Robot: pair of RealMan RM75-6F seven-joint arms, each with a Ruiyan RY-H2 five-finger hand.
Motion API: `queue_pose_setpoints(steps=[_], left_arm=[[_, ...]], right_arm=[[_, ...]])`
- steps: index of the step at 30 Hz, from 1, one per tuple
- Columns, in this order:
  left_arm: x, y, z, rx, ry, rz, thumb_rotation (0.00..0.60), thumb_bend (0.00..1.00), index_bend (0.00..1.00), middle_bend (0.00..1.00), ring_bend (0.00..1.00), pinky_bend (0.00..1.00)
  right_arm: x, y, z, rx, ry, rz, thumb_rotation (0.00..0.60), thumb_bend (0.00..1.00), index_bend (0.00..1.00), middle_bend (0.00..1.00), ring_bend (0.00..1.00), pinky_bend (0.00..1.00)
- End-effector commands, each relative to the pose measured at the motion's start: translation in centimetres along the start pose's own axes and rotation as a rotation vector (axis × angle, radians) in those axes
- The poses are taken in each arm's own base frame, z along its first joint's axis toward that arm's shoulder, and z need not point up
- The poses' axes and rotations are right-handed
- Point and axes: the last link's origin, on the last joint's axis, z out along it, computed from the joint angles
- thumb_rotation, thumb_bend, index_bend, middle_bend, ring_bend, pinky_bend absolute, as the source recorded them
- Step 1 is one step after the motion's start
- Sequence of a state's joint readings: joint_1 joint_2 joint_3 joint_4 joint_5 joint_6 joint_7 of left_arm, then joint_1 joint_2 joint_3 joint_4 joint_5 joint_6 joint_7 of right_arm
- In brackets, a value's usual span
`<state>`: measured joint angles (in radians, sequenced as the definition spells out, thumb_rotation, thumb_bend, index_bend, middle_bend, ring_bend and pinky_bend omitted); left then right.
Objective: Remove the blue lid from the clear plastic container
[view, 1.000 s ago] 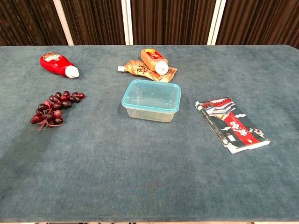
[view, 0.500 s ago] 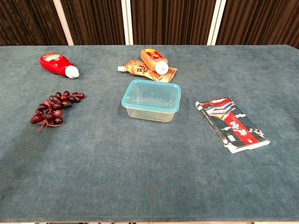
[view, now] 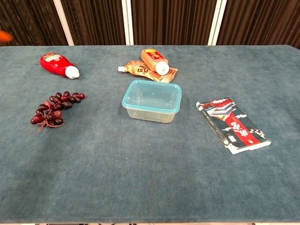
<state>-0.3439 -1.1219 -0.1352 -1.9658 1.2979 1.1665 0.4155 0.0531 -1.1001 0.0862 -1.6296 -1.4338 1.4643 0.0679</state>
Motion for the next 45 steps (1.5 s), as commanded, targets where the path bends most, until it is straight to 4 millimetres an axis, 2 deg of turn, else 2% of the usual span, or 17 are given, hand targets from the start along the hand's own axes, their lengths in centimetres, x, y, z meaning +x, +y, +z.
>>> queue_pose_setpoints(steps=[1,13,24,33,45], left_arm=[[0.9,3.7,4.4,-0.071,-0.042,-0.009,0.600,0.00,0.00,0.00,0.00,0.00],[-1.5,10.8,11.6,-0.133,-0.200,0.022,0.600,0.00,0.00,0.00,0.00,0.00],[-2.9,16.7,16.4,-0.147,-0.263,0.042,0.600,0.00,0.00,0.00,0.00,0.00],[-3.7,19.0,18.5,-0.154,-0.298,0.066,0.600,0.00,0.00,0.00,0.00,0.00],[-5.2,20.0,19.8,-0.158,-0.380,0.077,0.600,0.00,0.00,0.00,0.00,0.00]], right_arm=[[0.0,0.1,0.1,-0.009,-0.003,0.006,0.600,0.17,0.00,0.00,0.00,0.00],[-0.3,0.0,0.1,-0.027,-0.027,0.030,0.600,0.17,0.00,0.00,0.00,0.00],[-0.4,0.0,0.3,-0.034,-0.038,0.056,0.600,0.17,0.00,0.00,0.00,0.00],[-0.5,0.1,0.4,-0.039,-0.040,0.061,0.600,0.17,0.00,0.00,0.00,0.00],[-0.6,0.2,0.4,-0.046,-0.046,0.060,0.600,0.17,0.00,0.00,0.00,0.00]])
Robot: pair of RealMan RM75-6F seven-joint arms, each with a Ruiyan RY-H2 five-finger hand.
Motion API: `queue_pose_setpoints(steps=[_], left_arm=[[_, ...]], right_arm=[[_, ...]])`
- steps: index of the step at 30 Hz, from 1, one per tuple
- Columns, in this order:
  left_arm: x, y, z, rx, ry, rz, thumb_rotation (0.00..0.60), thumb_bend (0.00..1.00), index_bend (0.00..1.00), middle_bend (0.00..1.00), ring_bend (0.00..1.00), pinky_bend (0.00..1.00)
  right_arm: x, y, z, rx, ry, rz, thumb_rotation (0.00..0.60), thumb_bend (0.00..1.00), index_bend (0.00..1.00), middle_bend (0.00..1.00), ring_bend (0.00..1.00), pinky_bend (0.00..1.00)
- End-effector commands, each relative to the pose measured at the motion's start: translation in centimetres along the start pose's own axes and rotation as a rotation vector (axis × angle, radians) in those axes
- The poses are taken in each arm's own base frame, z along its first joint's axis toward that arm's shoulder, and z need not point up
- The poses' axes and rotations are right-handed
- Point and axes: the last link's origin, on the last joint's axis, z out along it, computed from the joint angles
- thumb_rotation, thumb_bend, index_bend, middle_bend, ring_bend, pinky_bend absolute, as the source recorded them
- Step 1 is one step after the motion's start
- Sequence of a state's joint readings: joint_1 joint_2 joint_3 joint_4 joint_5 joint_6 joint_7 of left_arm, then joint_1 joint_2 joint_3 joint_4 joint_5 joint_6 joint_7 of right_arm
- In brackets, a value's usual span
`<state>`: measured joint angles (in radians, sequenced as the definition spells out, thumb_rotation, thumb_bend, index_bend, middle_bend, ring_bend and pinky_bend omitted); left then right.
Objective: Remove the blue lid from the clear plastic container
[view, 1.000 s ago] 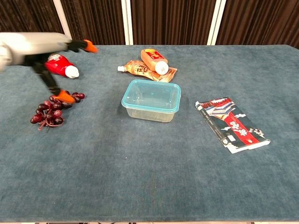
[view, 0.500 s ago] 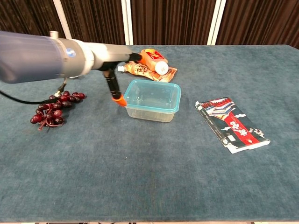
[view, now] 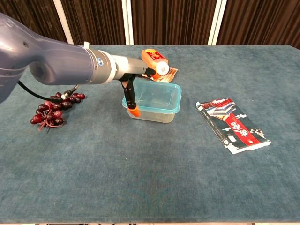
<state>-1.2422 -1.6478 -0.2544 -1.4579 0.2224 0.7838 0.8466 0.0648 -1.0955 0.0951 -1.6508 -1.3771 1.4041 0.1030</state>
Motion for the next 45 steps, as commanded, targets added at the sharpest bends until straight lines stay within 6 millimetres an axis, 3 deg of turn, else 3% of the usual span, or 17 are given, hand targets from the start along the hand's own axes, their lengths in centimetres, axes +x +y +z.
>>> queue_pose_setpoints(steps=[1,14,19,32,40,45], left_arm=[[-0.1,0.3,0.3,-0.005,-0.007,-0.003,0.600,0.00,0.00,0.00,0.00,0.00],[-0.4,1.9,2.2,-0.023,-0.017,-0.017,0.600,0.00,0.00,0.00,0.00,0.00],[-0.3,2.0,2.4,-0.026,-0.001,-0.012,0.600,0.00,0.00,0.00,0.00,0.18],[-0.4,2.3,1.1,-0.124,0.026,0.086,0.600,0.00,0.00,0.01,0.06,0.29],[-1.1,2.5,0.2,-0.176,0.014,0.106,0.600,0.00,0.09,0.20,0.22,0.43],[-1.5,2.2,0.0,-0.175,0.000,0.103,0.600,0.00,0.11,0.22,0.24,0.44]], right_arm=[[0.0,0.0,0.0,0.000,-0.001,0.000,0.600,0.17,0.00,0.00,0.00,0.00],[0.0,-0.1,-0.1,-0.005,0.001,0.002,0.600,0.17,0.00,0.00,0.00,0.00],[0.1,0.0,-0.1,-0.008,-0.004,0.003,0.600,0.17,0.00,0.00,0.00,0.00],[0.3,-0.5,-0.2,0.005,0.007,0.007,0.600,0.17,0.00,0.00,0.00,0.00],[0.6,-0.8,-0.3,0.009,0.026,0.005,0.600,0.17,0.00,0.00,0.00,0.00],[0.7,-0.8,-0.4,0.005,0.028,0.005,0.600,0.17,0.00,0.00,0.00,0.00]])
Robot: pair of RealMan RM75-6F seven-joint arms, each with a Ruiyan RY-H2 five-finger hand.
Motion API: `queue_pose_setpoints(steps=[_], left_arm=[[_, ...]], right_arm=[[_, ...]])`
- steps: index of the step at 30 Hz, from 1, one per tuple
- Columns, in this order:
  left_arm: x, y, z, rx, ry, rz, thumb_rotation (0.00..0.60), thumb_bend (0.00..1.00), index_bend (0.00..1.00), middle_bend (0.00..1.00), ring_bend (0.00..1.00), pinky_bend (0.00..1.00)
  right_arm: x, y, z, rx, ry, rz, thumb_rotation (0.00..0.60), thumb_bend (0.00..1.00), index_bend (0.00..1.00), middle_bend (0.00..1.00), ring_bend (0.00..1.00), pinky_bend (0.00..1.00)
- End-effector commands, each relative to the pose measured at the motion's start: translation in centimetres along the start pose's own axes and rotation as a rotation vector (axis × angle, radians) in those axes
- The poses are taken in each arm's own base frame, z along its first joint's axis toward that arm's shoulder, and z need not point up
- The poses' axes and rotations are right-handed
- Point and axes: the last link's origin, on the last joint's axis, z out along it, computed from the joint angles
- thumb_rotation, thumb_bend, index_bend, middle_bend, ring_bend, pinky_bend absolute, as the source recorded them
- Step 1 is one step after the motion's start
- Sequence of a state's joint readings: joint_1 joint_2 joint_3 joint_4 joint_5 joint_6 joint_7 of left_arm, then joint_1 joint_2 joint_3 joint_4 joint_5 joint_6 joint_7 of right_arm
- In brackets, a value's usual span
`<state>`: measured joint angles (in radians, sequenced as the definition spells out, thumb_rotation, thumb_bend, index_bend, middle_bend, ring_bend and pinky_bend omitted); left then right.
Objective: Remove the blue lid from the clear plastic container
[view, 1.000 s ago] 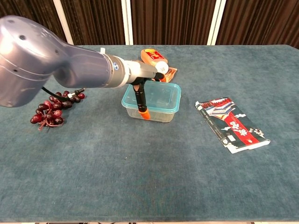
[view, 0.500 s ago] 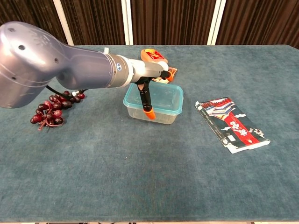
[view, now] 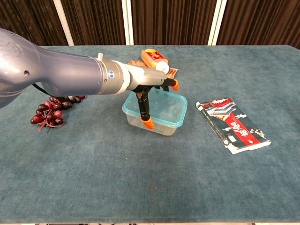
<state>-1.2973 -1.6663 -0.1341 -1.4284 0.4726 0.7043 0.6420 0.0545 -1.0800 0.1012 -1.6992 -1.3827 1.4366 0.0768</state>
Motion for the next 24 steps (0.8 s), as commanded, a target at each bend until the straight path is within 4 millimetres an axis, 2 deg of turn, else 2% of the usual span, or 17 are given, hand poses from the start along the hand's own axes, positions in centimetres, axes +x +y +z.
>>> queue_pose_setpoints(steps=[1,7,17,24], left_arm=[[-0.2,-0.1,-0.1,0.002,-0.006,-0.005,0.600,0.00,0.11,0.22,0.24,0.44],[-0.5,-0.3,-0.3,0.009,-0.031,-0.016,0.600,0.00,0.12,0.26,0.25,0.45],[-0.1,0.0,-0.4,-0.024,-0.012,0.006,0.600,0.00,0.18,0.26,0.25,0.44],[0.0,0.2,-0.4,-0.044,-0.004,0.004,0.600,0.00,0.19,0.26,0.25,0.44]], right_arm=[[0.0,0.0,0.0,-0.001,0.000,0.000,0.600,0.17,0.00,0.00,0.00,0.00],[0.1,0.0,0.0,-0.001,-0.001,0.002,0.600,0.17,0.00,0.00,0.00,0.00],[0.0,-0.3,0.1,0.005,-0.008,-0.002,0.600,0.17,0.00,0.00,0.00,0.00],[-0.3,-1.6,0.8,0.022,-0.015,0.013,0.600,0.17,0.00,0.00,0.00,0.00]])
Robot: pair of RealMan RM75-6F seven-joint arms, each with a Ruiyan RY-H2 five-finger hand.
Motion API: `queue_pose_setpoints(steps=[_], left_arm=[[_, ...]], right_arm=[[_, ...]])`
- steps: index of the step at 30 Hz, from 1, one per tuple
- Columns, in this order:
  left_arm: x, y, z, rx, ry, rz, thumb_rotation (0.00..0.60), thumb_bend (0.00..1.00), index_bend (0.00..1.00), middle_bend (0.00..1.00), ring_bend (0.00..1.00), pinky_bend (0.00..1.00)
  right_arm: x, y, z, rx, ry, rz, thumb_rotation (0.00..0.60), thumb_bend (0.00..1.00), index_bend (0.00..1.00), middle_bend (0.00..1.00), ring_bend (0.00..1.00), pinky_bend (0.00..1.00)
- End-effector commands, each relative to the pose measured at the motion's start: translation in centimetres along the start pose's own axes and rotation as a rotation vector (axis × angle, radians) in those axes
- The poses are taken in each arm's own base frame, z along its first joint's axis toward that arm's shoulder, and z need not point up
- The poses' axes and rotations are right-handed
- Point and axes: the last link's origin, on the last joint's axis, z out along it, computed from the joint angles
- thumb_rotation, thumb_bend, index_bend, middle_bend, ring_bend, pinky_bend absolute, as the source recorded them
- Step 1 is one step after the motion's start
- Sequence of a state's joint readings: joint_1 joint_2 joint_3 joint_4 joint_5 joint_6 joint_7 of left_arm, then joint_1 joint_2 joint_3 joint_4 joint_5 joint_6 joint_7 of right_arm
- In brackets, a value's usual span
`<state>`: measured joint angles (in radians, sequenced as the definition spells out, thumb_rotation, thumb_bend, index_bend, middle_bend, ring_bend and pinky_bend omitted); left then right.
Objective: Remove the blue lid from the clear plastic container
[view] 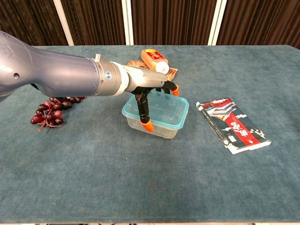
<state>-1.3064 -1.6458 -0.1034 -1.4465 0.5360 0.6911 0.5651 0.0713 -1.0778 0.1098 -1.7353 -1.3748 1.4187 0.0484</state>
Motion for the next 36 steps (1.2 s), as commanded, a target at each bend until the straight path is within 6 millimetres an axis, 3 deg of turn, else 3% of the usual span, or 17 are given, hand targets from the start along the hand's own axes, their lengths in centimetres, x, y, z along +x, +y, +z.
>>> queue_pose_setpoints(steps=[1,12,25,36], left_arm=[[0.1,0.1,0.0,-0.009,0.002,0.011,0.600,0.00,0.19,0.26,0.25,0.44],[-0.2,1.2,0.2,-0.080,0.077,0.055,0.600,0.00,0.18,0.23,0.23,0.43],[-1.4,2.7,1.3,-0.114,0.090,0.011,0.600,0.00,0.18,0.23,0.23,0.43],[-1.2,3.2,1.4,-0.135,0.061,-0.005,0.600,0.00,0.18,0.23,0.23,0.43]], right_arm=[[-0.3,-1.0,0.5,0.016,-0.007,0.010,0.600,0.17,0.00,0.00,0.00,0.00],[-4.0,-6.8,2.5,0.136,-0.077,0.003,0.600,0.17,0.00,0.00,0.00,0.00],[-9.7,-12.8,2.4,0.190,-0.168,0.036,0.600,0.17,0.00,0.00,0.00,0.00],[-13.0,-17.1,2.6,0.193,-0.221,0.074,0.600,0.17,0.00,0.00,0.00,0.00]])
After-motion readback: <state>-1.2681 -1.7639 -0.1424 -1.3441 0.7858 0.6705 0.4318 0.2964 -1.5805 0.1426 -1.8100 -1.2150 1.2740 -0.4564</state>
